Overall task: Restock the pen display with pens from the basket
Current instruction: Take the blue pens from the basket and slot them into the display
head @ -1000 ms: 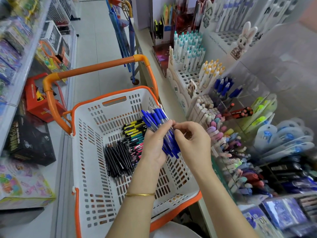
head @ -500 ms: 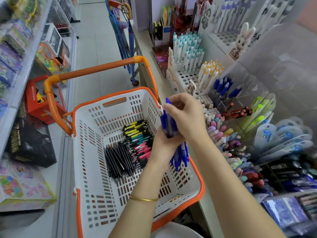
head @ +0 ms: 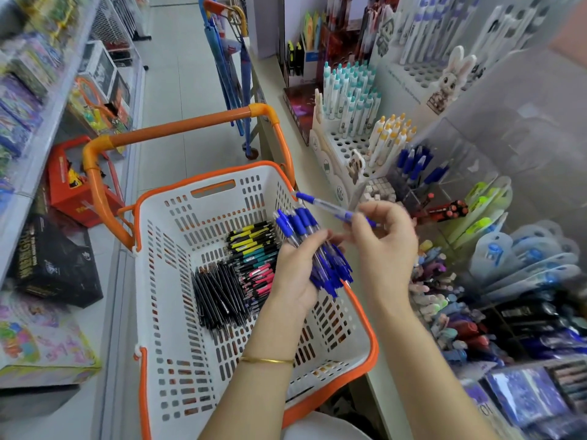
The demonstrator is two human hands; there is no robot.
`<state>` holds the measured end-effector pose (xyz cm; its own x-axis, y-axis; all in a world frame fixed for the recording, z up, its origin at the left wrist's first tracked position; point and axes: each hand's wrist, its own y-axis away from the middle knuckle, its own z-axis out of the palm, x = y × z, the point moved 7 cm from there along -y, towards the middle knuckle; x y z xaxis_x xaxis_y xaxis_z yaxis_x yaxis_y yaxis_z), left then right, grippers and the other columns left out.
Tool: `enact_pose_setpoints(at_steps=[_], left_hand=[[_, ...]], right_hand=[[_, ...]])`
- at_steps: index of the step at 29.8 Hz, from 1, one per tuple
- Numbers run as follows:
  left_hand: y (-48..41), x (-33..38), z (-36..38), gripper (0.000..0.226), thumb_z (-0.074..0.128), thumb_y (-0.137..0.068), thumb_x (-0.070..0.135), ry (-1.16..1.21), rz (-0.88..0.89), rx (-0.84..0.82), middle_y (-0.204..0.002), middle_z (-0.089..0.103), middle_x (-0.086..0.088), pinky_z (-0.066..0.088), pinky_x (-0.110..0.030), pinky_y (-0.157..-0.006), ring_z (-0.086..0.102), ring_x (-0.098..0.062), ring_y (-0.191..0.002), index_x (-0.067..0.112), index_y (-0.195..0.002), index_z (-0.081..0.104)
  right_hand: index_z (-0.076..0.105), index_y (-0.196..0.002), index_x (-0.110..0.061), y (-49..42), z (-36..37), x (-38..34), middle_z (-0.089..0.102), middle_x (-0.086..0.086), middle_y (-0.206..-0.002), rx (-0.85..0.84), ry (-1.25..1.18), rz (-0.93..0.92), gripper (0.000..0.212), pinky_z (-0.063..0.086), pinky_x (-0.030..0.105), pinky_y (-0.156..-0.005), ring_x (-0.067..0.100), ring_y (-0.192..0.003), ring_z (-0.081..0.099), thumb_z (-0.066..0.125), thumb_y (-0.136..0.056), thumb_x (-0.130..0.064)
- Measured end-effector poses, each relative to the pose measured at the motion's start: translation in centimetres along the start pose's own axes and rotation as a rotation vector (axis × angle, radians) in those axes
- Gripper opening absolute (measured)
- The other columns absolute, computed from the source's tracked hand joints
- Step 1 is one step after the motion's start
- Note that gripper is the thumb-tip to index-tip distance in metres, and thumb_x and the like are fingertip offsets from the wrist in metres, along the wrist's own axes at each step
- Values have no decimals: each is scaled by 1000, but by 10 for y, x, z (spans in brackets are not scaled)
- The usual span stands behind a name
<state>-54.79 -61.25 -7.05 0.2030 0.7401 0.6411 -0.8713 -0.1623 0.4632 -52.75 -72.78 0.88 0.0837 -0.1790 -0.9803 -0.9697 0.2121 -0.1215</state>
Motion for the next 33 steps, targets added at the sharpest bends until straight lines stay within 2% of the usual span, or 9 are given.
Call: enact_pose_setpoints(at_steps=[2,5,7,12,16,20,23,28,33], left_hand=[[-1,3,-5,14,57,-92,1,62,21,57,-81,71,-9,59,-33,-63,71,-20,-71,6,-104,62],[-2,4,-9,29,59,-92,3,105,34,102,-91,70,-12,59,-34,-63,72,-22,-74,6,-120,58],[-2,4,-11,29,59,-92,4,114,43,112,-89,70,-11,58,-32,-61,72,-21,-72,5,-121,58],[-1,5,-10,36,72,-78,12,61,50,81,-89,72,-9,58,-36,-67,72,-22,-76,2,-111,64],[1,5,-8,41,69,-85,9,-57,92,58,-95,69,-15,58,-33,-65,71,-25,-80,-2,-122,56],[4,7,5,17,69,-81,1,-173,161,-82,-77,67,-8,54,-30,-58,68,-20,-69,3,-96,61],[6,5,11,21,64,-84,-9,-248,185,-152,-73,68,-8,54,-33,-62,67,-23,-68,12,-86,66],[11,9,15,25,61,-86,-12,-297,208,-217,-69,65,-6,54,-30,-58,61,-20,-58,12,-88,65],[11,-2,11,22,62,-86,-9,-372,111,-238,-74,62,-5,54,-30,-61,63,-20,-61,5,-102,57]], right_hand=[[64,-89,-23,10,3,9,64,-6,-87,-54,149,-26,15,56,32,-75,9,-80,64,61,-87,-9],[70,-98,-22,17,9,9,65,-6,-92,-159,301,-90,18,46,10,-76,-5,-85,57,59,-88,-12],[71,-103,-20,19,12,5,63,-7,-91,-212,378,-132,21,41,4,-73,-10,-87,53,58,-88,-12],[71,-95,-20,18,18,0,60,-4,-86,-310,545,-171,19,49,33,-75,12,-84,54,57,-83,-13],[69,-93,-19,9,20,-6,60,-4,-88,-258,548,-181,17,48,33,-76,12,-87,54,54,-85,-15],[68,-110,-25,-10,38,-22,58,-3,-102,-298,521,-264,27,38,27,-82,15,-103,49,50,-90,-20],[68,-112,-30,-24,58,-28,56,-1,-109,-431,659,-336,25,28,26,-81,18,-111,44,53,-92,-29],[67,-94,-35,-32,72,-26,57,0,-109,-683,619,-235,21,44,35,-91,19,-109,47,57,-89,-18],[62,-90,-21,-35,73,-27,59,-6,-92,-818,629,-151,11,51,19,-71,11,-89,57,58,-91,-11]])
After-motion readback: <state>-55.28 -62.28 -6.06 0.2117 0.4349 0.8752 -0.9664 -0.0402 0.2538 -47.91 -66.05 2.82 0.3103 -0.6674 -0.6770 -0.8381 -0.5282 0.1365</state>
